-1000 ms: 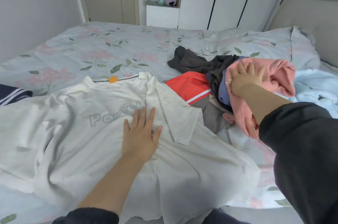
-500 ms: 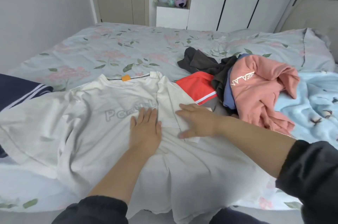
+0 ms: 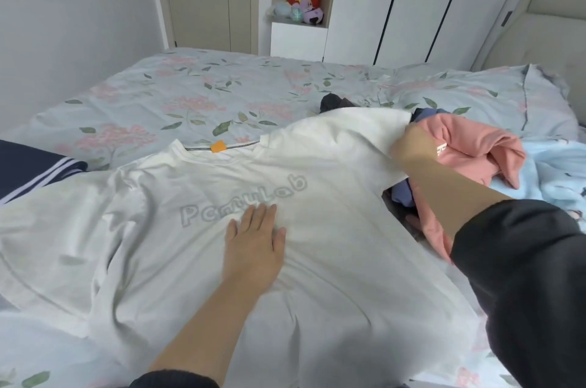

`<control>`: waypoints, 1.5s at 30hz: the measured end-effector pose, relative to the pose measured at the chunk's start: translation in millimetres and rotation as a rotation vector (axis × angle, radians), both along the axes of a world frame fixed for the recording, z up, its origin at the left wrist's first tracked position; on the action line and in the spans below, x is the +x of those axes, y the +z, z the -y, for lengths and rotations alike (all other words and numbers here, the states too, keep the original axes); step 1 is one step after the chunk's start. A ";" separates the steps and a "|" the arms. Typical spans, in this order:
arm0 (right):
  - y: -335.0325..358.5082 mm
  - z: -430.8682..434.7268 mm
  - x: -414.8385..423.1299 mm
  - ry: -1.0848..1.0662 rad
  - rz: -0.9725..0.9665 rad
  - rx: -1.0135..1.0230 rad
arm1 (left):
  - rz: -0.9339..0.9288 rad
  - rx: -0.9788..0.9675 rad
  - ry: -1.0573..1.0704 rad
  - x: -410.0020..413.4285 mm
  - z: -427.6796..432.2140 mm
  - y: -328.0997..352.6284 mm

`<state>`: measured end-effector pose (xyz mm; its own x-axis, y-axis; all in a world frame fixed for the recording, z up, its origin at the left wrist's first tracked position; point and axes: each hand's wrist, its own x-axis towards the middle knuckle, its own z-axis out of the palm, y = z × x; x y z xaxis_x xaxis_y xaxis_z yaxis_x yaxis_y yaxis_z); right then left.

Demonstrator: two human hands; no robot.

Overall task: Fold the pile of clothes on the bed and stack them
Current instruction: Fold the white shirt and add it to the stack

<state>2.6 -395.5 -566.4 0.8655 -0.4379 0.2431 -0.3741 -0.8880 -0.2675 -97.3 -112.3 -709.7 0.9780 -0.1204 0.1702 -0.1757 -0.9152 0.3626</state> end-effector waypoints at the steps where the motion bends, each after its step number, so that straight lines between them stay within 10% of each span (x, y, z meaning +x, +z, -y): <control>1: 0.8 4.7 3.4 -0.006 -0.102 -0.018 | -0.009 0.018 -0.009 0.1 0.5 -0.6; 13: 9.7 -15.2 8.2 -0.010 -0.597 -0.063 | -0.118 0.285 -0.118 4.2 -3.0 3.5; 22: 23.6 -41.7 -5.4 0.024 0.092 0.243 | -0.298 0.282 0.033 1.0 -57.2 16.2; 27: -10.9 -101.5 -62.9 0.619 0.048 0.242 | -0.176 -0.184 0.055 5.4 -72.8 27.7; 33: -65.9 -113.3 -113.7 0.283 0.033 0.172 | -0.091 -0.810 0.234 12.7 -64.6 40.2; 38: -70.6 -117.8 -116.4 -0.013 -0.382 0.959 | -0.226 -0.852 0.218 24.0 -40.9 36.1; 45: -91.1 -112.8 -102.4 -0.105 -0.062 1.512 | -0.160 -0.825 0.258 59.2 -14.4 29.7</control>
